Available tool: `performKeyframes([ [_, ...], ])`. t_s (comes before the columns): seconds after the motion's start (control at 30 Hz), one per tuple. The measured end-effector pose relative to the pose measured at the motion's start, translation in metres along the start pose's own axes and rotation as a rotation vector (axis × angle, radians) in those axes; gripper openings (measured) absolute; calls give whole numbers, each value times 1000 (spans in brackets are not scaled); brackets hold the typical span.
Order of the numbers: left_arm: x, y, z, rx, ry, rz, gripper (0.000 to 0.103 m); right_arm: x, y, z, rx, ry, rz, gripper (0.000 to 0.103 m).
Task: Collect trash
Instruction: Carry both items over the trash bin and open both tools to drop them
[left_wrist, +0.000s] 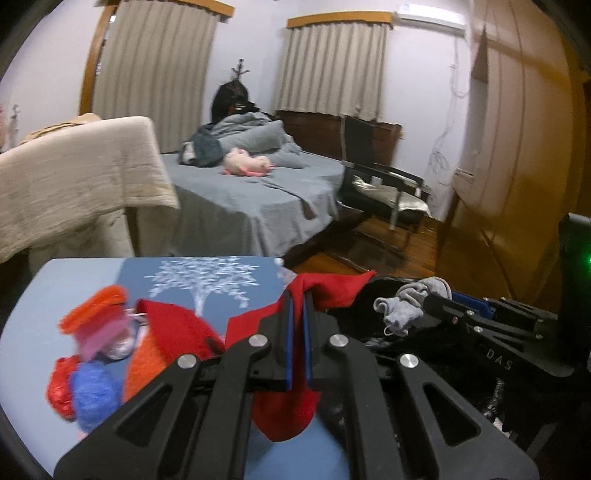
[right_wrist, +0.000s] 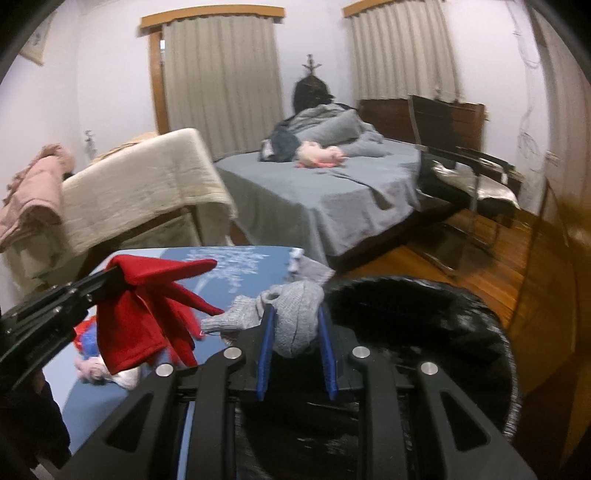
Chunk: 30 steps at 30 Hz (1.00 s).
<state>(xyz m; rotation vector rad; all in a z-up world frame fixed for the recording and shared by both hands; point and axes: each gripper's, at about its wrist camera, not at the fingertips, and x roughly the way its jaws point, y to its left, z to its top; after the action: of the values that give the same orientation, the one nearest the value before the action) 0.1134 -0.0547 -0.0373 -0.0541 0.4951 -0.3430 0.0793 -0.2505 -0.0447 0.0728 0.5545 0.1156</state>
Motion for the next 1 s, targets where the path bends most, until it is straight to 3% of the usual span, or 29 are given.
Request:
performKeyframes([
  [0.33,40,-53,0,39,44,-126,4,0,-60,-19,74,35,-124,23],
  [0.53,58,-66,-9,48,92,-178,6,3,-81,-25,104,51,-170,25],
  [0.57,61,-65,-11,48,100,-181,10,3,-83,-26,107,54,-178,25],
  [0.63,65,-65,-13,48,113,-182,30,3,-87,-27,113,57,-190,26],
  [0.67,66,-63,-14,45,116,-179,41,2,-88,-29,114,55,-200,30],
  [0.8,64,-55,-17,41,118,-160,51,-1,-89,-27,115,43,-220,45],
  [0.9,58,-46,-16,40,104,-125,61,-4,-85,-25,111,22,-230,69],
  [0.97,52,-38,-16,42,88,-93,69,-6,-81,-23,106,4,-240,90],
  [1.0,49,-35,-15,44,81,-80,74,-7,-78,-22,104,-8,-246,94],
])
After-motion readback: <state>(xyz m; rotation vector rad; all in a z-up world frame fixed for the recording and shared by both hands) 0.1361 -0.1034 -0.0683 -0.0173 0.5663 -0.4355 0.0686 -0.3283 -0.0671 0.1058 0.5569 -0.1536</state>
